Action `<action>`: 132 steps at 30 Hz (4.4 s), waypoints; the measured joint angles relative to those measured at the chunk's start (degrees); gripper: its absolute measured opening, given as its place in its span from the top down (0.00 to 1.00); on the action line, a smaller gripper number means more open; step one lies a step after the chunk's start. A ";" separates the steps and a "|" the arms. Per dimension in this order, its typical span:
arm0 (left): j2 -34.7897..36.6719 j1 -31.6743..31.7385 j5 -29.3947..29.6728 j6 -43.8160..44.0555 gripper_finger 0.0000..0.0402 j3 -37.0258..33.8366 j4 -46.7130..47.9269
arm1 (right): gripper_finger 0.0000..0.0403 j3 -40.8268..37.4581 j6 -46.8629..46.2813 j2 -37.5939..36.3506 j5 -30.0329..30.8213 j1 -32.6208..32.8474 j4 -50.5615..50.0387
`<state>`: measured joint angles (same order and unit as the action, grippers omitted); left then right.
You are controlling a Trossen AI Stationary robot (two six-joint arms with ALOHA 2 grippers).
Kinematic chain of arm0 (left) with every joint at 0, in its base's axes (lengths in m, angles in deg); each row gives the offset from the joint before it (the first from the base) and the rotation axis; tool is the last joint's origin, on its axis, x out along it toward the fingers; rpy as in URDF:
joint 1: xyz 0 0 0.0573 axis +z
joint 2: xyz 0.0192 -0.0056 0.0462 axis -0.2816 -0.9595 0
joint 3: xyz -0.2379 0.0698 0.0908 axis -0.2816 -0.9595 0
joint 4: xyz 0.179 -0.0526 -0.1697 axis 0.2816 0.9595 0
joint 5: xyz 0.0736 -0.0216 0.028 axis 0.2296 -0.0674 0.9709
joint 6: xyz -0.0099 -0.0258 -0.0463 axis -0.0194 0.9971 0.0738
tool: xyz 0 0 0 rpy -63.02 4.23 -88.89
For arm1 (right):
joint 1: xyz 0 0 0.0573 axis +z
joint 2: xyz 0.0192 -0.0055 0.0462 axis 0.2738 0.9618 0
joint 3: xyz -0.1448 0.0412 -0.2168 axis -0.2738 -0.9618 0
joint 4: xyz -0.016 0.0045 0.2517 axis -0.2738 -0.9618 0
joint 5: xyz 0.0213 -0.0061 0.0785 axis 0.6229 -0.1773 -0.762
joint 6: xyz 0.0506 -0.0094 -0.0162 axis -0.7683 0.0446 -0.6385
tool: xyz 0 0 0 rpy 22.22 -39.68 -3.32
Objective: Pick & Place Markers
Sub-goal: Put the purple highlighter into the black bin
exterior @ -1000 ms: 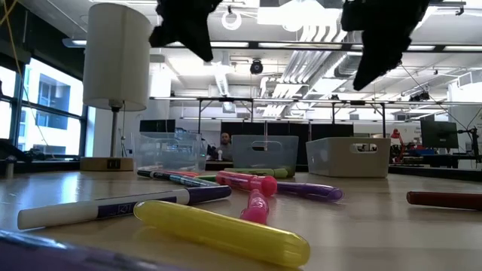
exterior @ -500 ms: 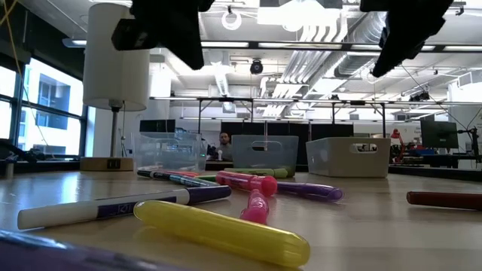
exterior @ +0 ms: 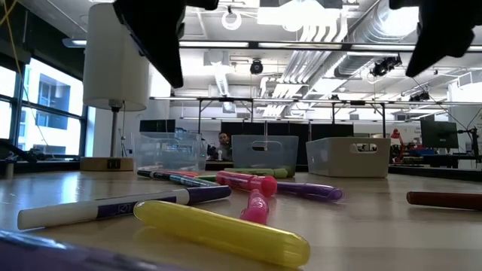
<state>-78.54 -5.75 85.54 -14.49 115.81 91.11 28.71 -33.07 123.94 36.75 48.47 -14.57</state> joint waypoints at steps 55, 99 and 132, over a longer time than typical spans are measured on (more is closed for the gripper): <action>41.81 -0.02 -1.01 -12.69 1.00 -38.44 -6.84 | 0.72 0.08 -61.13 29.06 -40.99 12.09 -1.47; 43.21 20.24 -6.65 -13.04 1.00 -33.26 -12.28 | 0.88 -2.43 23.84 -11.72 3.61 -27.76 43.23; 43.12 25.86 -10.15 -5.59 1.00 -33.26 -15.69 | 0.75 34.85 40.99 43.38 -23.94 -59.63 16.27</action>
<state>-35.41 20.11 75.39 -20.09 82.55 75.42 63.56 7.92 167.32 12.82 -11.16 1.70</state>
